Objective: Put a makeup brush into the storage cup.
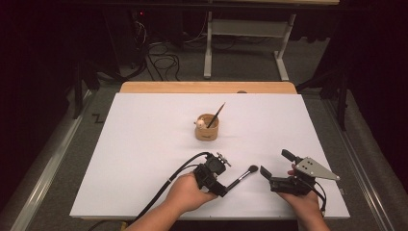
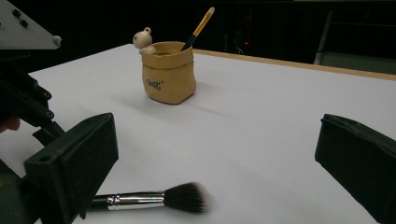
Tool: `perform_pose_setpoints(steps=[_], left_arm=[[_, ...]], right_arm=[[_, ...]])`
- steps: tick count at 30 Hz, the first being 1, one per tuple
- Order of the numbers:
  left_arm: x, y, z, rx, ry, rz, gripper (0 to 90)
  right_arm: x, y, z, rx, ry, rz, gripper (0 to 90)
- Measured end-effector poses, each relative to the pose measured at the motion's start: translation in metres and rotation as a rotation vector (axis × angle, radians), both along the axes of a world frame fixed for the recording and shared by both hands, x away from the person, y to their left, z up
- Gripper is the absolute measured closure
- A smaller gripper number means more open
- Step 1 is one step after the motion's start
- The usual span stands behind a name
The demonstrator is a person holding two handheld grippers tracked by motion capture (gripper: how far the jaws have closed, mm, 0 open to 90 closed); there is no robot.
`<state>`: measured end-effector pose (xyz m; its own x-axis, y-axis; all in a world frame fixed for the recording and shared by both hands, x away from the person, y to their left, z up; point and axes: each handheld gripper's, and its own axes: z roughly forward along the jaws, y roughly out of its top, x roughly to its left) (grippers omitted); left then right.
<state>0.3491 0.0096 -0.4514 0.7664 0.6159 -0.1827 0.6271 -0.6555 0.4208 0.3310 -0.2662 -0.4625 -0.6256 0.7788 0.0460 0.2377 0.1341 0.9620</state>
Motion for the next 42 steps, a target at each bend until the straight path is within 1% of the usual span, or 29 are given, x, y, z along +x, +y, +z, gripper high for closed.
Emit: perform_pose_setpoints(steps=[9,16,17,18,26,37,39,42], left_arm=[[-0.001,-0.006,-0.002,0.014,0.0,0.0,50.0],[-0.003,-0.01,-0.003,0.026,0.0,-0.007,53.9],[-0.007,-0.014,-0.005,-0.013,0.009,0.045,53.9],[-0.004,-0.011,-0.004,0.028,0.004,-0.01,53.9],[-0.004,-0.016,-0.005,0.021,0.008,-0.02,54.7],[-0.005,-0.021,-0.005,0.038,-0.004,-0.03,63.0],[-0.005,-0.022,-0.005,0.049,-0.009,-0.038,64.3],[-0.005,-0.023,-0.005,0.056,-0.012,-0.038,65.6]], right_arm=[[0.0,0.0,0.0,0.0,-0.002,0.001,0.3],[0.0,0.0,0.0,-0.001,0.0,0.0,0.3],[0.0,0.0,0.0,-0.002,-0.001,0.0,0.3],[0.0,0.0,0.0,-0.002,-0.002,0.0,0.3],[0.0,-0.001,0.0,0.002,0.003,-0.005,0.3],[0.0,-0.001,0.0,0.004,0.003,-0.005,0.3],[0.0,-0.001,0.0,0.004,0.002,-0.004,0.3],[0.0,-0.001,0.0,0.004,0.002,-0.005,0.3]])
